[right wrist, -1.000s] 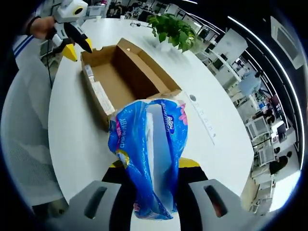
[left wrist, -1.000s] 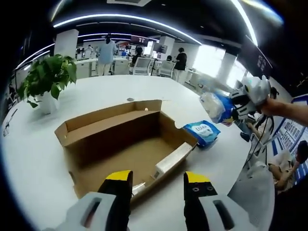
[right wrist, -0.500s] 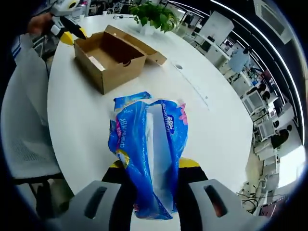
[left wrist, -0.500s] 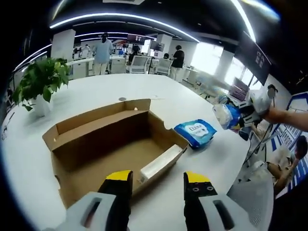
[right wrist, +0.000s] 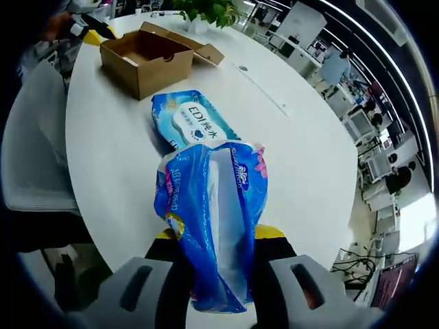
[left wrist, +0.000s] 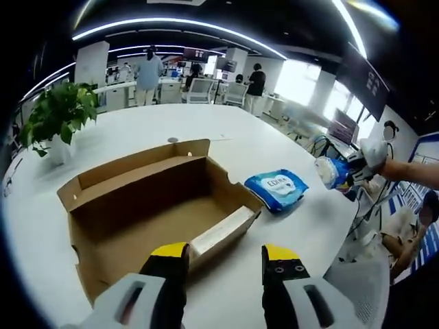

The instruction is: Operate the shoe box by opening the lid, removing the specified soft item, and placing it in the target area until the item is outside and the box remains undamaged.

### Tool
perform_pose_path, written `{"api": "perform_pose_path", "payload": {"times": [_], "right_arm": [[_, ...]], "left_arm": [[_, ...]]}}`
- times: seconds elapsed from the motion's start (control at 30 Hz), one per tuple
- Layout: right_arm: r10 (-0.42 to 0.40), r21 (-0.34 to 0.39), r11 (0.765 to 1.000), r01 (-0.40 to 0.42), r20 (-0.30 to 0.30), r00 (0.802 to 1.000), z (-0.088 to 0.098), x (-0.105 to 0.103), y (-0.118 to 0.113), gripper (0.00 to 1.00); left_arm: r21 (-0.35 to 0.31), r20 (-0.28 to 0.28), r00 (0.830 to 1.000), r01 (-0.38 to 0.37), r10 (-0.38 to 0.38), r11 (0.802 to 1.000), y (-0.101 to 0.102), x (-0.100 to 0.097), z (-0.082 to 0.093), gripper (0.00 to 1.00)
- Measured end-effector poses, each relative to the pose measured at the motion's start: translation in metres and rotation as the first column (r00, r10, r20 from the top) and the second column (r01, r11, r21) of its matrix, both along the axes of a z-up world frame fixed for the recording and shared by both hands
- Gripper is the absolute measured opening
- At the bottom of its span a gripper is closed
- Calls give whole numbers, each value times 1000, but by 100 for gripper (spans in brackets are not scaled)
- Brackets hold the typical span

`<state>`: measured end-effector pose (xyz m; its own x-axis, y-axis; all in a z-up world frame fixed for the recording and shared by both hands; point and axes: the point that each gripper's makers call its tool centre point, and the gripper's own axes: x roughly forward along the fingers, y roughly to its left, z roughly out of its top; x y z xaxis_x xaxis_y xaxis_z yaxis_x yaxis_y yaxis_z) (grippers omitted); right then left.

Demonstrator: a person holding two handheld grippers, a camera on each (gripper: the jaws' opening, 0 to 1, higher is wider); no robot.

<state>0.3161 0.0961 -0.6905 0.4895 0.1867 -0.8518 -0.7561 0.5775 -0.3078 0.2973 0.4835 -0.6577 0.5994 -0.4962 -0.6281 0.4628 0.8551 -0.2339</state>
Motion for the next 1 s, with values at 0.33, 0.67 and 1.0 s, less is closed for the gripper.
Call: {"api": "perform_pose_path", "payload": {"times": [0.33, 0.67, 1.0], "right_arm": [[66, -68, 995, -69, -42, 997, -18, 11, -6, 28], [155, -173, 971, -167, -81, 985, -35, 40, -19, 29], [251, -250, 928, -277, -130, 959, -51, 62, -24, 31]], "left_arm": [[9, 6, 998, -57, 57, 998, 15, -7, 5, 43], [29, -1, 988, -154, 154, 988, 50, -22, 5, 43], [50, -14, 973, -229, 230, 972, 77, -38, 4, 43]]}}
